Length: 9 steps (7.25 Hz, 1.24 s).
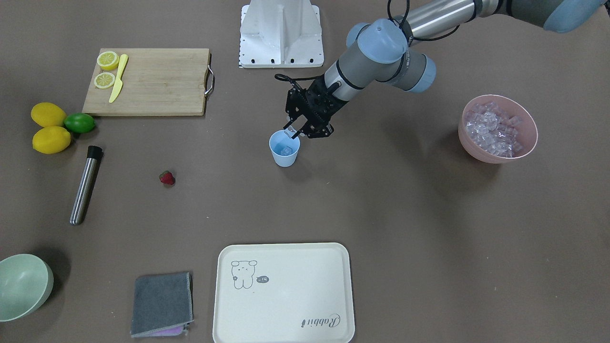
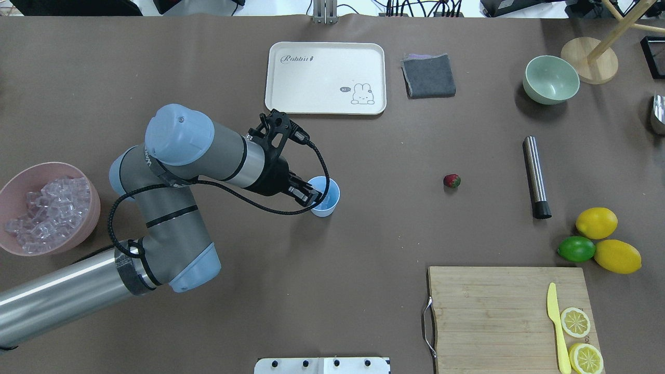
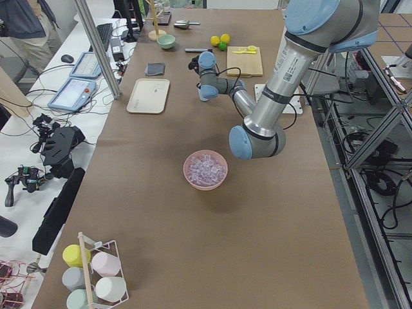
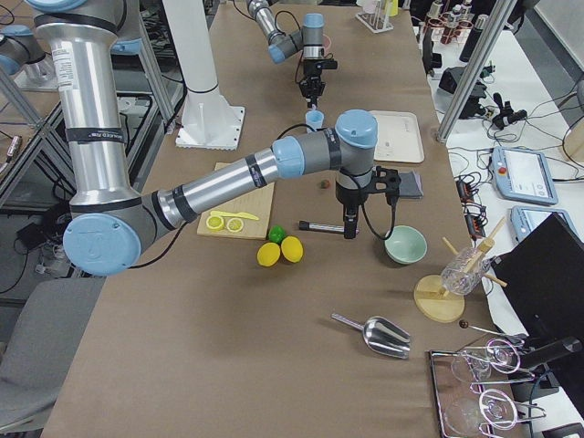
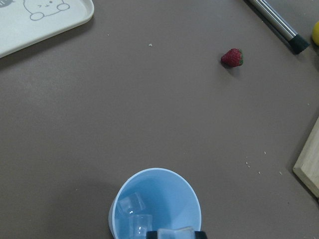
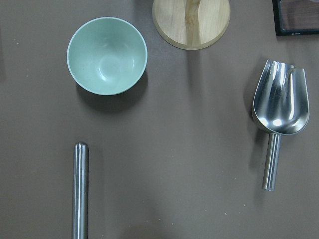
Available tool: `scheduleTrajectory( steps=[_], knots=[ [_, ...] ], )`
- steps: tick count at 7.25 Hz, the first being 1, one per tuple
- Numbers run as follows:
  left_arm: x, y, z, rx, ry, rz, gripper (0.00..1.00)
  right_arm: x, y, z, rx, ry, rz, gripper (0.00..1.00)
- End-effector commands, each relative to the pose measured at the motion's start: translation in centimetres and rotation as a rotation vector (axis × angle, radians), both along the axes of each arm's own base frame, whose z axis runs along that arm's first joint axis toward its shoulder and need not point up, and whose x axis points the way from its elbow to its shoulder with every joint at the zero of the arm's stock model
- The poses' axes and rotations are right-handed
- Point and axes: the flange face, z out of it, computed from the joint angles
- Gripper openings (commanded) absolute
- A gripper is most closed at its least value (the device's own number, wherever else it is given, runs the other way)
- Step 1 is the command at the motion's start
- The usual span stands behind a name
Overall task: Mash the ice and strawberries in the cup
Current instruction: 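Open the left gripper to release the ice into the cup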
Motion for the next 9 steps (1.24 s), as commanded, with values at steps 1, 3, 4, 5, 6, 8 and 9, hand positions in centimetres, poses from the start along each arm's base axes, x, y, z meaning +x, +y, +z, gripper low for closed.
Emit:
scheduleTrajectory(
  steps=[1, 3, 4, 5, 6, 8, 9],
  knots=[
    [0.9, 0.0, -0.5, 0.012, 0.0, -0.023, 0.0, 0.0, 0.1, 0.1, -0.002, -0.001, -0.001, 1.0],
    [0.9, -0.1, -0.7, 0.024, 0.006, -0.023, 0.96, -0.2, -0.1, 0.5, -0.01, 0.002, -0.004, 1.0],
    [0.9, -0.1, -0.4, 0.028, 0.008, -0.027, 0.97, -0.2, -0.2, 0.5, -0.01, 0.002, -0.004, 1.0],
    [0.5, 0.1, -0.5, 0.034, 0.018, -0.027, 0.97, -0.2, -0.1, 0.2, -0.004, 0.001, -0.005, 1.0],
    [-0.2, -0.2, -0.8, 0.043, 0.035, -0.037, 0.97, -0.2, 0.1, -0.4, 0.009, -0.002, -0.005, 1.0],
    [-5.1, -3.2, 2.2, 0.05, 0.001, -0.08, 0.97, -0.2, 0.2, -0.7, 0.021, -0.002, -0.011, 1.0],
    [-8.2, -5.9, 4.7, 0.125, -0.048, -0.09, 0.97, -0.2, 0.2, -1.0, 0.023, -0.002, -0.005, 1.0]
  ],
)
